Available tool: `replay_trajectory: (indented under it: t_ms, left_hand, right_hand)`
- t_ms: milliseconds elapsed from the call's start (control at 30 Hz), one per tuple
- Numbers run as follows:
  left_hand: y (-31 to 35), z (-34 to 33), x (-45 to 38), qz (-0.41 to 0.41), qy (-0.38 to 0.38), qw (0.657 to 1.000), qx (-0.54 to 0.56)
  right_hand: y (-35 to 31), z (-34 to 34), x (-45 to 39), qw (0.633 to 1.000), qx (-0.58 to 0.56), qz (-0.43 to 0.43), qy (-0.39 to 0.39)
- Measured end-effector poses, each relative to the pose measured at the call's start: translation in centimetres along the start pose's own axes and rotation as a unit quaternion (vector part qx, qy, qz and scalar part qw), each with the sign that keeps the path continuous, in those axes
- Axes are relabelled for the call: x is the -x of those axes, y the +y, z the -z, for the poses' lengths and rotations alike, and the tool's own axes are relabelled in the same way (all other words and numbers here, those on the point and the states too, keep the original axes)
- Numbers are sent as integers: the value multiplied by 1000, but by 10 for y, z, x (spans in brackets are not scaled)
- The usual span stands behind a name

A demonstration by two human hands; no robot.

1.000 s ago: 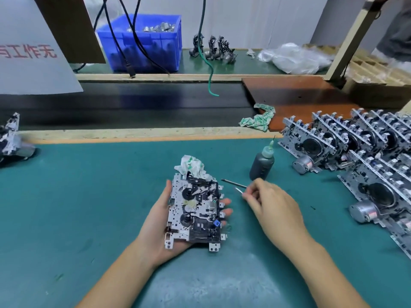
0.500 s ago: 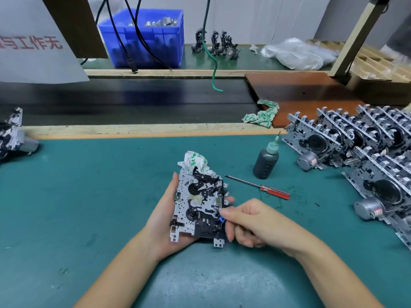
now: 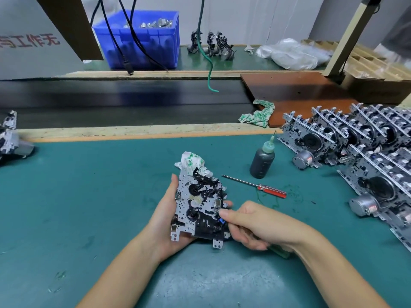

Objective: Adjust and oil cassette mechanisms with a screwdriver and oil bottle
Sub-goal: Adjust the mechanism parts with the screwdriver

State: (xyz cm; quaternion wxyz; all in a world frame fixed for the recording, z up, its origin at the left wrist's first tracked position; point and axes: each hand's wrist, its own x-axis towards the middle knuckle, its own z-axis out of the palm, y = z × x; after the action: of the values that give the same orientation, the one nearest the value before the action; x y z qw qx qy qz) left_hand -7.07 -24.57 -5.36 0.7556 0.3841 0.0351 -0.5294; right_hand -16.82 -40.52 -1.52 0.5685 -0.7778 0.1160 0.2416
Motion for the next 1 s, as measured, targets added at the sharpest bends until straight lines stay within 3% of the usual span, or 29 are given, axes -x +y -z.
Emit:
replay_trajectory:
  t_ms: [433, 633, 767, 833, 900, 967, 1000]
  left_hand:
    - [1, -7, 0, -7, 29, 999, -13]
    - [4, -7, 10, 12, 16, 1000, 19]
    - [6, -6, 16, 14, -18, 997, 71]
    - [6, -7, 17, 25, -31, 995, 90]
    - [7, -6, 18, 39, -56, 995, 76]
    - [10, -3, 19, 64, -91, 993, 31]
    - [11, -2, 20, 79, -104, 991, 9]
  right_hand:
    - [-2, 8, 0, 998, 34, 7, -54]
    - [4, 1, -1, 997, 39, 44, 49]
    - [10, 19, -4, 982, -24, 64, 176]
    - [16, 24, -5, 963, 39, 81, 252]
    - [21, 26, -4, 924, 176, 95, 326]
    - [20, 26, 1, 870, 331, 106, 349]
    - [18, 25, 3, 861, 370, 122, 328]
